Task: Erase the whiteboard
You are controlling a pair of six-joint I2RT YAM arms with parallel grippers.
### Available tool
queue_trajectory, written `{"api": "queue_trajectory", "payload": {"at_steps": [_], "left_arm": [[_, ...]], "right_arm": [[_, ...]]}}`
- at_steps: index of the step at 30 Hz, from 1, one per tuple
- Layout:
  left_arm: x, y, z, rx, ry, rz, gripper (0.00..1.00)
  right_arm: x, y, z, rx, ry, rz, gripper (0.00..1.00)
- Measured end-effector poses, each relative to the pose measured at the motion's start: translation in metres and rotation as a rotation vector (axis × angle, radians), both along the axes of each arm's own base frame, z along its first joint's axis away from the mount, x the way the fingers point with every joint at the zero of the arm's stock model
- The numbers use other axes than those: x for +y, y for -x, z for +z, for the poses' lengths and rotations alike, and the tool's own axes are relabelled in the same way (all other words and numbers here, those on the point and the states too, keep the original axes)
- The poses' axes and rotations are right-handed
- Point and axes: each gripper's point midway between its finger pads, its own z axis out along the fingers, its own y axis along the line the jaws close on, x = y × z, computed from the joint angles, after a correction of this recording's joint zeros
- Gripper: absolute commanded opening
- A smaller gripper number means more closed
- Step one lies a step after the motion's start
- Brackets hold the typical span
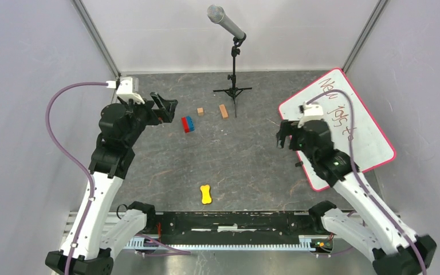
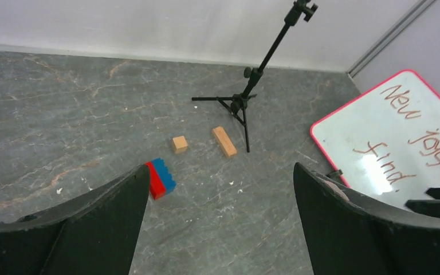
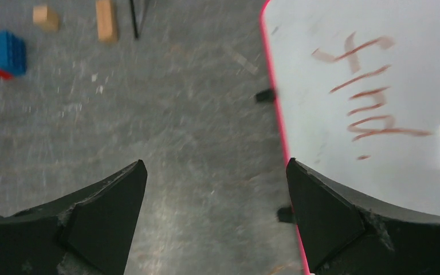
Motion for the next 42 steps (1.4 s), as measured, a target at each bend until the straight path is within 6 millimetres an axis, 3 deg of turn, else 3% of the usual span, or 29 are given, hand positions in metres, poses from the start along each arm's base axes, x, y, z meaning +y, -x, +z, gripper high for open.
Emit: {"api": "queue_trajectory", "payload": {"at_steps": [3,6,15,18,23,26,30,37,42], "left_arm": [[-0.002,0.002,-0.006,0.003,-0.027,-0.004,1.0],[-0.002,0.006,-0.008,-0.005,-0.044,0.0,1.0],[0.006,0.013,-0.004,-0.031,-0.068,0.052,1.0],[0.008,0.016,-0.001,-0.043,-0.074,0.064,1.0],[0.006,0.02,0.001,-0.055,-0.083,0.059,1.0],[0.006,0.021,0.001,-0.056,-0.084,0.058,1.0],[0.007,0.022,0.0,-0.057,-0.085,0.064,1.0],[0.005,0.024,0.0,-0.058,-0.085,0.059,1.0],[0.004,0.024,0.001,-0.059,-0.085,0.055,1.0]], "right_arm": [[0.035,0.012,-0.05,0.149,-0.022,0.088,0.98],[0.081,0.034,-0.08,0.255,-0.039,0.184,0.98],[0.217,0.103,-0.122,0.388,-0.031,0.332,0.98],[0.265,0.121,-0.129,0.38,-0.01,0.375,0.94],[0.313,0.144,-0.147,0.37,0.034,0.393,0.79],[0.328,0.149,-0.167,0.39,0.08,0.375,0.77],[0.328,0.153,-0.188,0.396,0.165,0.341,0.76],[0.319,0.155,-0.191,0.375,0.229,0.314,0.53],[0.315,0.155,-0.192,0.373,0.241,0.305,0.47]]}}
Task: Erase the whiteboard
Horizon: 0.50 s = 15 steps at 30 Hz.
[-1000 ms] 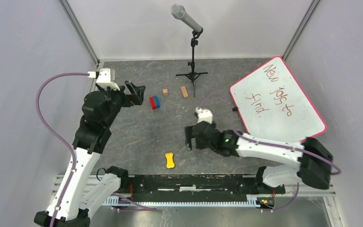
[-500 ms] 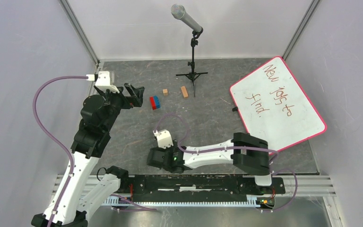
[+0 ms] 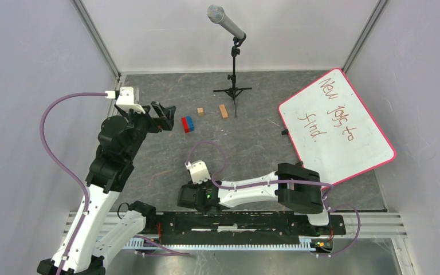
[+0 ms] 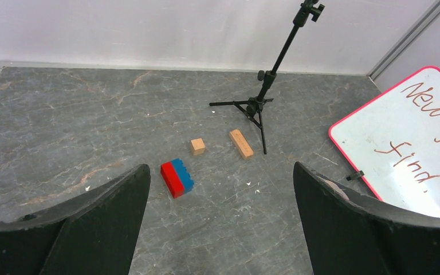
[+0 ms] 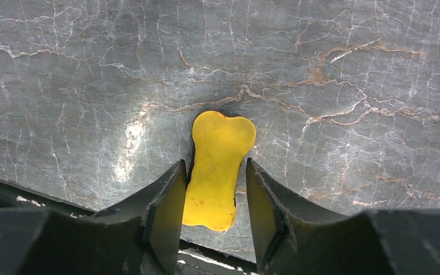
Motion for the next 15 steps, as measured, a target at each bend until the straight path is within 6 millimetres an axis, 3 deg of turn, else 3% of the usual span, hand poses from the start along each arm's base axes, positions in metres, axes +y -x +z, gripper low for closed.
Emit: {"api": "queue_trajectory", "payload": {"at_steps": [4,12,15], "left_arm": [[0.0,0.0,0.0,0.0,0.0,-0.001,1.0],[-0.001,0.0,0.0,0.001,0.0,-0.003,1.0],[-0.001,0.0,0.0,0.001,0.0,-0.004,1.0]], "right_arm": [[-0.001,-0.002,0.001,-0.012,0.002,-0.004,0.38],[-0.002,-0.007,0.001,-0.016,0.006,-0.01,0.38],[-0.002,-0.011,0.001,-0.015,0.005,-0.013,0.27]]}}
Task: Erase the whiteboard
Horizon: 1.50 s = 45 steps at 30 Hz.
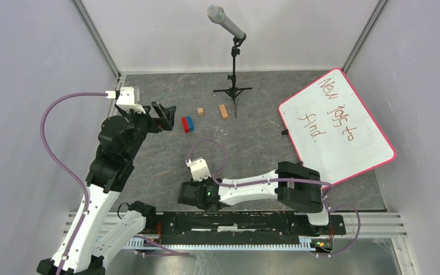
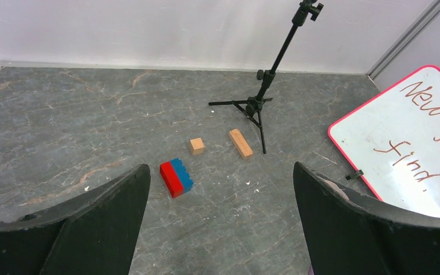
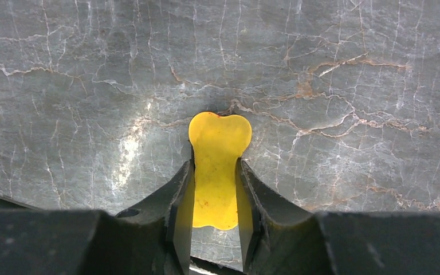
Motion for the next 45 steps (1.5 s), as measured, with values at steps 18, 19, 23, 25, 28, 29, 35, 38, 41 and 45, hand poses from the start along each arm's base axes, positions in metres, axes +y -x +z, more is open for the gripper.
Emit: {"api": "queue_trajectory", "payload": {"at_steps": [18,19,23,25,28,29,35,38,41,45], "left_arm": [[-0.023,-0.013,-0.03,0.091,-0.023,-0.085,1.0],[-0.027,-0.014,-0.033,0.099,-0.024,-0.1,1.0],[-0.04,-0.016,-0.045,0.134,-0.028,-0.161,1.0],[-0.041,-0.015,-0.046,0.137,-0.029,-0.169,1.0],[-0.043,-0.014,-0.045,0.134,-0.026,-0.181,1.0],[-0.044,-0.013,-0.045,0.133,-0.025,-0.184,1.0],[-0.045,-0.013,-0.044,0.13,-0.024,-0.191,1.0],[-0.045,-0.013,-0.044,0.129,-0.023,-0.192,1.0],[-0.045,-0.013,-0.044,0.129,-0.023,-0.192,1.0],[-0.045,-0.013,-0.044,0.13,-0.023,-0.192,1.0]], "right_arm": [[-0.133,-0.095,0.074,-0.156,0.091,-0.094,0.58],[-0.143,-0.102,0.08,-0.167,0.081,-0.093,0.67],[-0.146,-0.095,0.083,-0.149,0.038,0.095,0.82],[-0.127,-0.086,0.075,-0.112,0.024,0.208,0.84],[-0.101,-0.072,0.051,-0.039,0.064,0.359,0.85],[-0.095,-0.068,0.042,-0.017,0.082,0.398,0.84],[-0.081,-0.048,0.009,0.065,0.152,0.536,0.78],[-0.078,-0.045,0.007,0.074,0.154,0.558,0.74],[-0.075,-0.045,0.005,0.077,0.149,0.567,0.69],[-0.072,-0.046,0.001,0.079,0.149,0.568,0.66]]}}
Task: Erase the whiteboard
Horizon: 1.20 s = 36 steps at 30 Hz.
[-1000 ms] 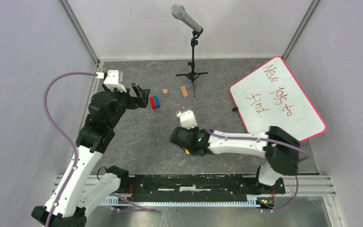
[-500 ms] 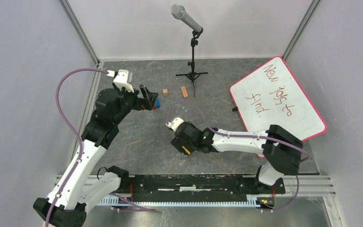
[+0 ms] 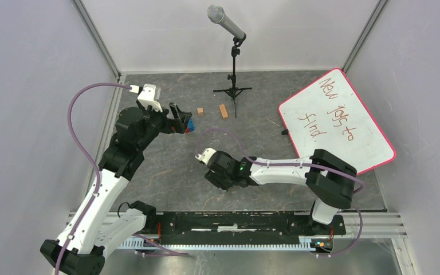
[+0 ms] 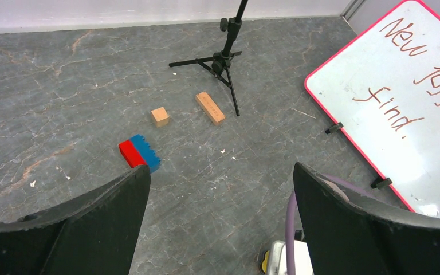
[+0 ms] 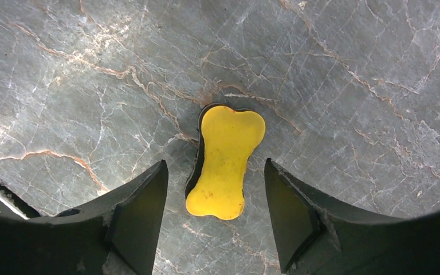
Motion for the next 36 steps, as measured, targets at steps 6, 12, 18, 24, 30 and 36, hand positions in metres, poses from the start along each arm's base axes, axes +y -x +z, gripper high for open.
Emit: {"api": "queue_trajectory", "payload": {"at_steps": [6,12,18,24,30,36], "left_arm": [[0.0,0.0,0.0,0.0,0.0,0.0,1.0],[-0.003,-0.001,-0.003,0.011,-0.001,-0.013,1.0],[-0.016,-0.012,-0.02,0.085,0.026,-0.036,1.0],[-0.069,-0.042,-0.045,0.248,0.224,-0.132,1.0],[-0.171,-0.055,-0.091,0.416,0.365,-0.318,0.94],[-0.285,-0.04,-0.138,0.542,0.426,-0.556,0.89]], "right_arm": [[0.001,-0.001,-0.009,0.003,0.017,-0.003,0.52],[0.0,-0.005,-0.009,-0.011,0.024,-0.016,0.29],[-0.011,-0.018,-0.002,-0.045,0.033,-0.067,0.12],[-0.085,-0.076,0.055,-0.169,0.006,-0.318,0.1],[-0.218,-0.141,0.114,-0.313,0.05,-0.71,0.11],[-0.3,-0.159,0.14,-0.339,0.179,-0.906,0.13]]}}
